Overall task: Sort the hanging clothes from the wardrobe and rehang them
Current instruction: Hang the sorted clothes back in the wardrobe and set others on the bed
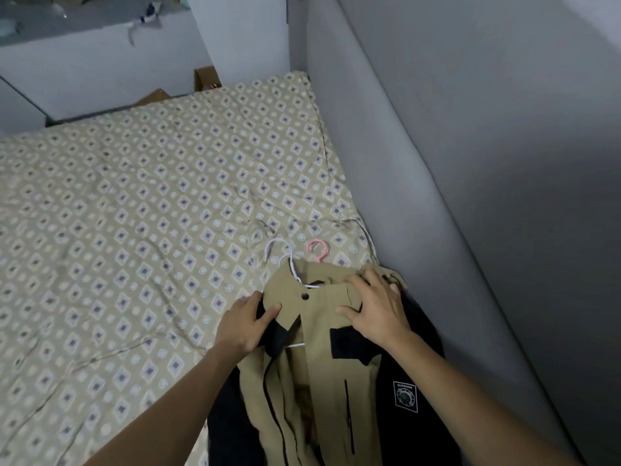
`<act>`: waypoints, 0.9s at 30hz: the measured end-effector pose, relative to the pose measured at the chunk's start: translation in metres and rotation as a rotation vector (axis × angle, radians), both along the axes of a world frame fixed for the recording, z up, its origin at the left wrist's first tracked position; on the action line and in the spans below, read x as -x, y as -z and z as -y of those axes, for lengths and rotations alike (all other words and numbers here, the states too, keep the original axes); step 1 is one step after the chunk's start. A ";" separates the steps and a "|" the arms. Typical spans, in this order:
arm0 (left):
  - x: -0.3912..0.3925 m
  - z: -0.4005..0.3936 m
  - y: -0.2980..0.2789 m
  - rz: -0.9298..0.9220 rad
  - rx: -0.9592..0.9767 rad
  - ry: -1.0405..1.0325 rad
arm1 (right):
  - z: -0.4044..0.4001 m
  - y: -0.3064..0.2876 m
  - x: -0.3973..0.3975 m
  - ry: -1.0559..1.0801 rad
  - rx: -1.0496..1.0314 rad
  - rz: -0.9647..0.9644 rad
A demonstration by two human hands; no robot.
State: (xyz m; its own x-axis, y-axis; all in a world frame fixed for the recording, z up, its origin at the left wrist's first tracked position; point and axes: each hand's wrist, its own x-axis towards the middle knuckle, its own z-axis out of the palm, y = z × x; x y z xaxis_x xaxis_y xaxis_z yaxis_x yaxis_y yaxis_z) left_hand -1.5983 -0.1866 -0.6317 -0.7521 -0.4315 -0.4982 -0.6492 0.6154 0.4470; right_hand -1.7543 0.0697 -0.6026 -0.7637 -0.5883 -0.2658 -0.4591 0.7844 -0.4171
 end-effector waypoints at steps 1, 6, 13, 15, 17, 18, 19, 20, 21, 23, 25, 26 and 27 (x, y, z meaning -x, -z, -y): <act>-0.008 -0.003 -0.008 -0.009 -0.007 0.010 | -0.005 -0.008 -0.007 -0.004 0.017 0.001; -0.060 -0.025 -0.058 -0.175 -0.122 0.104 | -0.030 -0.054 -0.054 0.034 0.113 -0.018; -0.127 -0.033 -0.129 -0.392 -0.131 0.161 | -0.059 -0.134 -0.144 0.157 0.135 -0.131; -0.146 -0.037 -0.154 -0.462 -0.110 0.204 | -0.069 -0.163 -0.179 0.209 0.143 -0.188; -0.164 -0.040 -0.179 -0.517 -0.057 0.264 | -0.081 -0.192 -0.220 0.278 0.149 -0.266; -0.173 -0.042 -0.191 -0.546 -0.040 0.294 | -0.087 -0.207 -0.242 0.320 0.149 -0.306; -0.181 -0.046 -0.203 -0.570 -0.034 0.326 | -0.093 -0.221 -0.264 0.362 0.153 -0.343; -0.189 -0.049 -0.216 -0.598 -0.036 0.363 | -0.099 -0.236 -0.286 0.401 0.162 -0.377; -0.197 -0.053 -0.231 -0.625 -0.040 0.400 | -0.104 -0.250 -0.309 0.440 0.175 -0.412; -0.211 -0.060 -0.259 -0.676 -0.024 0.473 | -0.115 -0.278 -0.353 0.508 0.211 -0.474; -0.220 -0.070 -0.289 -0.723 -0.009 0.555 | -0.126 -0.303 -0.396 0.582 0.220 -0.523; -0.222 -0.077 -0.305 -0.746 -0.007 0.605 | -0.133 -0.315 -0.416 0.631 0.207 -0.552; -0.225 -0.087 -0.321 -0.770 -0.008 0.662 | -0.140 -0.326 -0.435 0.688 0.190 -0.584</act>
